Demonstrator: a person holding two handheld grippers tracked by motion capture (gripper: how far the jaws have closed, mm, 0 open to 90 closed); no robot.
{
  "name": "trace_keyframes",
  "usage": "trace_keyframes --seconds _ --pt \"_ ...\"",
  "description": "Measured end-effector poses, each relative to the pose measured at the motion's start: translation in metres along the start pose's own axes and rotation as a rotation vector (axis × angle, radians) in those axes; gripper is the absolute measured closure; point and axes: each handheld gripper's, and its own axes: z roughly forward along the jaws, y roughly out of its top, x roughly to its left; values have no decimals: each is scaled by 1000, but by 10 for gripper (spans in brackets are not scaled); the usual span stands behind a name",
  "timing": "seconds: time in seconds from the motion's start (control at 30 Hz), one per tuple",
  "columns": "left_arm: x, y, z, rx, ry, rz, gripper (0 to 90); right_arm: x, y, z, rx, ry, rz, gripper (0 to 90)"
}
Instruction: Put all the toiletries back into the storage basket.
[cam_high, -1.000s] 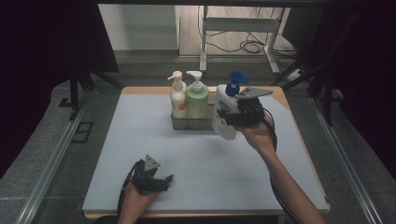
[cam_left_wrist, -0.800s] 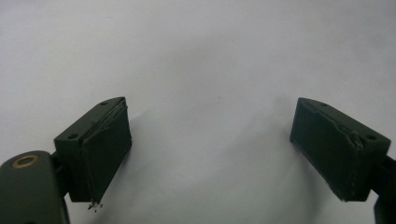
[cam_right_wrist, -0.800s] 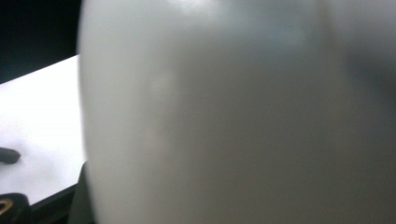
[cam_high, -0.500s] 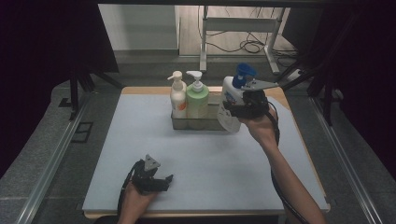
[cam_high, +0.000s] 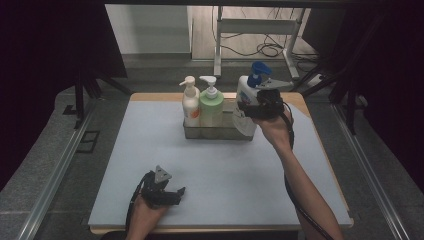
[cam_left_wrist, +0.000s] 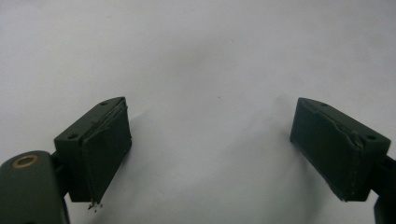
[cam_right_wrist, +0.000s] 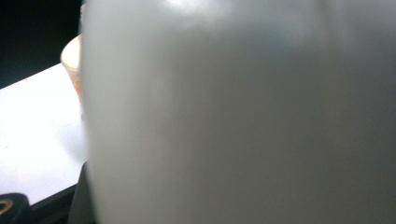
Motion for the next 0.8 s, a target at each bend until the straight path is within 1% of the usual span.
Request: trace_keyframes --seconds 0.2,0.37,0.53,0.8 --pt "0 0 0 2 -1 2 121 -4 3 8 -6 -11 18 377" --pt "0 0 0 4 0 4 121 -5 6 15 -7 -25 20 378" --pt "0 0 0 4 0 3 121 -7 9 20 -16 -30 32 378" --pt "0 0 0 4 -1 1 121 -10 12 30 -10 -50 37 378"
